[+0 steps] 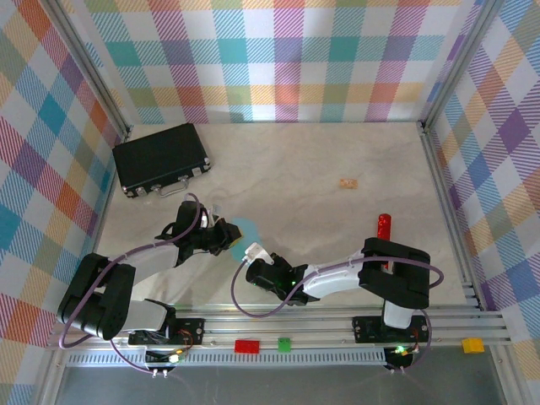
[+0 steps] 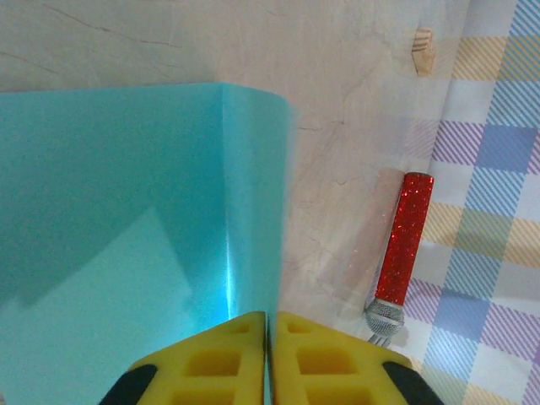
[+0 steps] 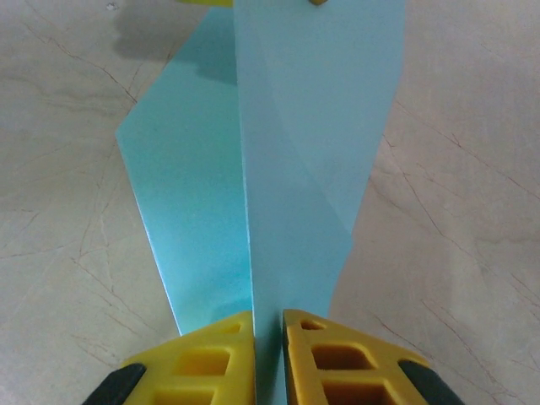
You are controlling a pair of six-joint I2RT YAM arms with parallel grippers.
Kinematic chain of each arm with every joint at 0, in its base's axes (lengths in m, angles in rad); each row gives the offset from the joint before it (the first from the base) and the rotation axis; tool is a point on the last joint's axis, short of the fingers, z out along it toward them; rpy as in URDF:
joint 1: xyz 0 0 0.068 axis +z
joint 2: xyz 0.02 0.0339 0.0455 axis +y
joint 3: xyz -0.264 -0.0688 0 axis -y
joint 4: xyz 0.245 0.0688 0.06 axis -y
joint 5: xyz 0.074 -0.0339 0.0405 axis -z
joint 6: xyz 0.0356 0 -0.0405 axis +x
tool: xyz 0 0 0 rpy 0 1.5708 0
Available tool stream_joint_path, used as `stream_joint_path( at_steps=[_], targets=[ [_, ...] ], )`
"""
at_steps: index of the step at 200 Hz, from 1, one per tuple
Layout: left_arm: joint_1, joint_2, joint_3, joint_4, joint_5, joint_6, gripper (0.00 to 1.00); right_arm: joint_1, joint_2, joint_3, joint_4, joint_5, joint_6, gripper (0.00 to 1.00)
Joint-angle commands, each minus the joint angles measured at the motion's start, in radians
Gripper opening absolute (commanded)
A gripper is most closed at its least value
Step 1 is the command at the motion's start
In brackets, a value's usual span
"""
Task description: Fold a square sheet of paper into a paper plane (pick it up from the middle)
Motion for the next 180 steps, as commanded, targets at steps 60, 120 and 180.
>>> stream_joint_path(
  at_steps=[60, 120, 180],
  targets=[
    [0.002, 0.015, 0.071, -0.128, -0.037, 0.068, 0.19, -0.006, -0.005, -0.029, 0.060, -0.008, 0.036, 0.19],
    [0.005, 0.029, 0.090, -0.172, -0.025, 0.084, 0.01, -0.012, -0.005, -0.012, 0.030, 0.000, 0.006, 0.27],
    [0.005, 0.022, 0.097, -0.184, -0.016, 0.091, 0.00, -0.015, 0.009, 0.005, 0.012, 0.029, -0.020, 0.28]
  ],
)
